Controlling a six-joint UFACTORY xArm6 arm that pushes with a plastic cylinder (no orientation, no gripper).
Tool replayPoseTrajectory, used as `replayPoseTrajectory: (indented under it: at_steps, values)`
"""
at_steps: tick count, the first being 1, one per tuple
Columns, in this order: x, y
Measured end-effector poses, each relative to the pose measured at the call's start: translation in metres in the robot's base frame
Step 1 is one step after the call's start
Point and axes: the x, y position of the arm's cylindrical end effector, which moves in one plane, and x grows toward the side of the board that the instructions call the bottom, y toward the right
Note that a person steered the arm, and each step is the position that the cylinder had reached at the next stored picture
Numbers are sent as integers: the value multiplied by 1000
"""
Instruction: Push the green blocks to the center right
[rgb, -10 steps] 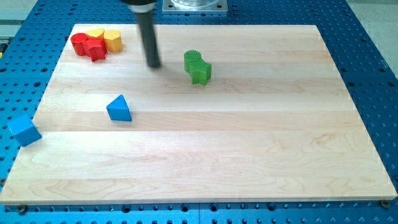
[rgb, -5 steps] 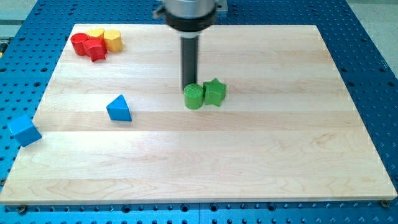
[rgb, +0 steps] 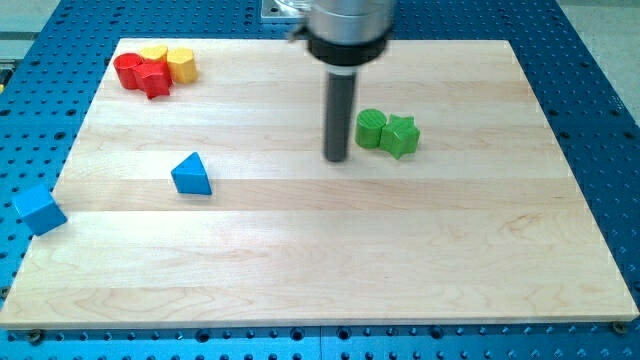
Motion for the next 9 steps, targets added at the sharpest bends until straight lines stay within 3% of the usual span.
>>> replayPoseTrajectory:
  at_steps: [1, 3, 4, 5, 7, 8, 9]
  values:
    - [-39, 25]
    - [-29, 130]
    - [-22, 36]
    - [10, 43]
    - [10, 157]
    - [37, 65]
    - [128, -38]
